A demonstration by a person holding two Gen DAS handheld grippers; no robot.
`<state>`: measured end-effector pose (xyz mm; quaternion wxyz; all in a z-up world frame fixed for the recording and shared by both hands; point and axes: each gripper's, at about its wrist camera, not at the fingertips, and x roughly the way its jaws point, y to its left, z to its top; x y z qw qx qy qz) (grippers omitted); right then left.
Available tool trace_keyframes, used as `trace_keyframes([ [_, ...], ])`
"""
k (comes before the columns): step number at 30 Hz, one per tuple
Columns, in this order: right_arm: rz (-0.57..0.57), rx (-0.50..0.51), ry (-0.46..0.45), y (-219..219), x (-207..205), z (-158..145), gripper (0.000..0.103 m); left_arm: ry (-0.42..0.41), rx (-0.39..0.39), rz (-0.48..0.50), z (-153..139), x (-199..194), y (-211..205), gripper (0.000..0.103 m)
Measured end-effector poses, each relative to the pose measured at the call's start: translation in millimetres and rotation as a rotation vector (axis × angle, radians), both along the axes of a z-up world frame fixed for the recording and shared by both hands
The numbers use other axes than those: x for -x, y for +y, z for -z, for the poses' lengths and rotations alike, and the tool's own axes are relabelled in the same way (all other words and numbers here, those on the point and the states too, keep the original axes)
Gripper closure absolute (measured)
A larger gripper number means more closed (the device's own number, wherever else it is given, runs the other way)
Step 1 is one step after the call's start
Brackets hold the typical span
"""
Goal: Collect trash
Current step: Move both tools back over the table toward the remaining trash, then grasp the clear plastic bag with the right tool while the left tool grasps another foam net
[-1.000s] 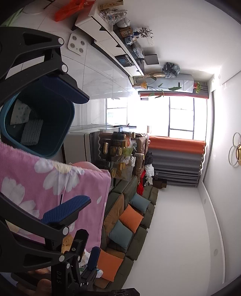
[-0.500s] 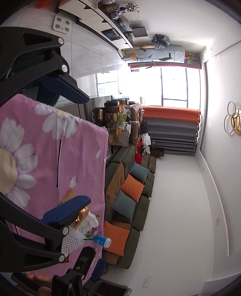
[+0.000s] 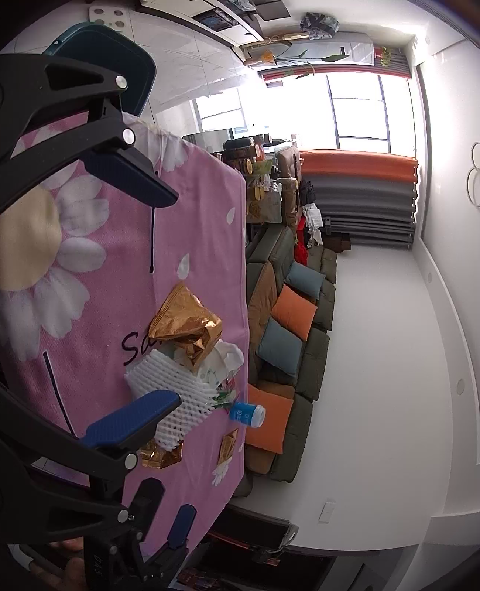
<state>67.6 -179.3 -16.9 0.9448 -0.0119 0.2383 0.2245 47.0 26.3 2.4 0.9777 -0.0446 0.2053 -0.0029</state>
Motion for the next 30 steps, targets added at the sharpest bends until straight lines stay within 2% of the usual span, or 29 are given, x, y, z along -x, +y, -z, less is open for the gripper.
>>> trace_keyframes([
  [9, -0.007, 0.059, 0.103, 18.0, -1.0, 37.6, 0.009, 0.054, 0.004, 0.047, 13.4, -16.1, -5.8, 0.006],
  [17, 0.023, 0.053, 0.198, 14.3, -21.2, 53.9, 0.035, 0.089, 0.032, 0.051, 19.7, -28.8, 0.9, 0.006],
  [20, 0.018, 0.061, 0.224, 15.1, -26.0, 59.2, 0.047, 0.093, 0.029, 0.059, 21.7, -32.4, -0.7, 0.006],
  [21, 0.013, 0.059, 0.238, 15.2, -27.9, 61.0, 0.054, 0.095, 0.03, 0.064, 22.6, -33.4, -1.3, 0.006],
  [27, 0.0, 0.046, 0.266, 14.7, -31.7, 63.3, 0.066, 0.105, 0.018, 0.1, 27.3, -41.6, -11.2, 0.006],
  [30, -0.001, 0.04, 0.272, 12.4, -31.5, 62.5, 0.075, 0.112, 0.014, 0.121, 29.2, -47.9, -16.8, 0.006],
])
